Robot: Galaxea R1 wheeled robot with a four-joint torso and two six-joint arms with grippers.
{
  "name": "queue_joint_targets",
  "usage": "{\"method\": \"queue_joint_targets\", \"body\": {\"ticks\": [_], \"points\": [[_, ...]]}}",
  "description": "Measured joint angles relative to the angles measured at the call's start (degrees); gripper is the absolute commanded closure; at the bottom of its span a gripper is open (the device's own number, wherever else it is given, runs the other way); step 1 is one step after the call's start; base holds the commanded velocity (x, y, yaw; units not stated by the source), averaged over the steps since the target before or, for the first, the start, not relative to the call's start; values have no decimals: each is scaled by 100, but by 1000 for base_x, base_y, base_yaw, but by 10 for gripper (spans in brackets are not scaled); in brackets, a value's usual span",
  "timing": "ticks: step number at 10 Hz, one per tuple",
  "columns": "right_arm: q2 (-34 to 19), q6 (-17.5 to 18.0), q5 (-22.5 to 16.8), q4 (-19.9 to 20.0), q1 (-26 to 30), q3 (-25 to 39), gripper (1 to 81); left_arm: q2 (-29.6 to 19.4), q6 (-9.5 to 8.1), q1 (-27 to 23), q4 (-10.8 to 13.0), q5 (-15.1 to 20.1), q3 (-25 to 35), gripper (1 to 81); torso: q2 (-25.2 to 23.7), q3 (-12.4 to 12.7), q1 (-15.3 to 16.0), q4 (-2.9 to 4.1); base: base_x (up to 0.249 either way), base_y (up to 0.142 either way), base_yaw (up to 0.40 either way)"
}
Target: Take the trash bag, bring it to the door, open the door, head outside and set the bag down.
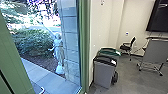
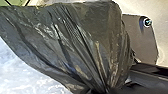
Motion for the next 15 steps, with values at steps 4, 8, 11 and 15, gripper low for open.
{"method": "queue_joint_targets", "body": {"ticks": [4, 8, 11, 15], "points": [[-1, -1, -2, -2, 0, 0, 10, -2, 0, 0, 88, 0, 0, 811, 0, 0, -1, 0, 0, 0, 179], [-12, 0, -33, -5, -35, -2, 10, -39, 0, -29, 101, -30, 0, 811, 0, 0, -1, 0, 0, 0, 342], [-1, 0, 11, -7, 12, -20, 10, -110, 0, 21, 101, 16, 0, 811, -2, 0, -3, 0, 0, 0, 349], [0, 0, 0, -9, -18, -22, 10, -107, 0, -5, 101, 9, 0, 811, -2, 0, -3, 0, 0, 0, 350]]}}
